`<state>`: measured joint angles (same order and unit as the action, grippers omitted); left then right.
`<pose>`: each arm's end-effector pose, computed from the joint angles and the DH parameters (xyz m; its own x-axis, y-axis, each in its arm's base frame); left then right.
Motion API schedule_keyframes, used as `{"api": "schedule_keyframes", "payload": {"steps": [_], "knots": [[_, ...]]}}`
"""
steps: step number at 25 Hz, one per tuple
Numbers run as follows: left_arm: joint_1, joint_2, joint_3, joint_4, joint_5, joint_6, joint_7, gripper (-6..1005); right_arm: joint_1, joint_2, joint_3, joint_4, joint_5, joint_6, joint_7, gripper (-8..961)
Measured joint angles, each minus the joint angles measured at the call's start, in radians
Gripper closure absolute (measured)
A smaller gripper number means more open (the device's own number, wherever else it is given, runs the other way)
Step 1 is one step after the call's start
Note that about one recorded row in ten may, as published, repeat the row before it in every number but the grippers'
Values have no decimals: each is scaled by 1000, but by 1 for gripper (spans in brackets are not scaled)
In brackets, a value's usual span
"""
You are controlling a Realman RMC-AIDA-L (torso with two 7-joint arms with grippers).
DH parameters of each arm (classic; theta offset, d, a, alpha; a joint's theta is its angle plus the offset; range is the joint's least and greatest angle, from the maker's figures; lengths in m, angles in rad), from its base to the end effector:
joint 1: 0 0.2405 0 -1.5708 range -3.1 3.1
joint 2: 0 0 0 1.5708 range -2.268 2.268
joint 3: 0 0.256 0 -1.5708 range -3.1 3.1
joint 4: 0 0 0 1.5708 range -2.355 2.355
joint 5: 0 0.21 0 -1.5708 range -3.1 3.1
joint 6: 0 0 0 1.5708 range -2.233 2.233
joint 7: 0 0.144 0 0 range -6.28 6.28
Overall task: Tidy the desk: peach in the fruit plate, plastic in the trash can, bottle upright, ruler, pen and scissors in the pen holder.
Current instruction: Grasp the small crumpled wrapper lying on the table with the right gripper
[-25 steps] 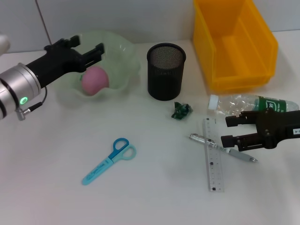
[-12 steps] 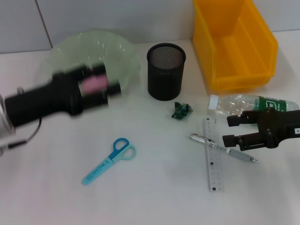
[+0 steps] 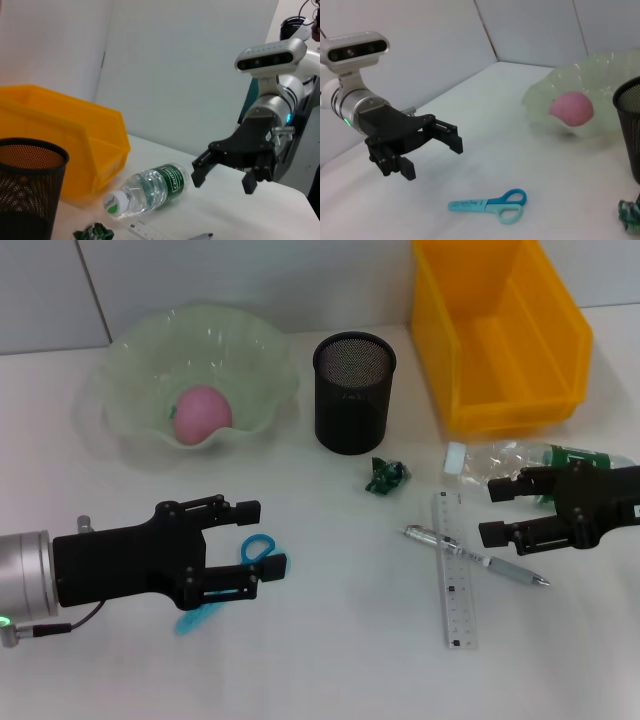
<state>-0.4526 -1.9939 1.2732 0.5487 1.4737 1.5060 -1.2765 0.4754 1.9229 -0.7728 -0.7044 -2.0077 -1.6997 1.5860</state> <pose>-0.2495 0.3022 -0.0294 0.7805 0.3014 0.5477 0.3614 -0.9324 -0.0019 0.2902 0.3148 0.0560 0.7797 -0.4900 -0.3898 -0.5488 -0.8345 -0.0487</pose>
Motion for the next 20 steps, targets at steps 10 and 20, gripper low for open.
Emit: {"api": "schedule_keyframes", "payload": {"steps": [10, 20], "knots": [[37, 3, 0, -6, 4, -5, 6, 218, 86, 11, -39, -237, -29, -48, 210, 136], [51, -4, 0, -6, 5, -4, 6, 218, 321, 36, -124, -336, -306, -19, 443, 136]]}}
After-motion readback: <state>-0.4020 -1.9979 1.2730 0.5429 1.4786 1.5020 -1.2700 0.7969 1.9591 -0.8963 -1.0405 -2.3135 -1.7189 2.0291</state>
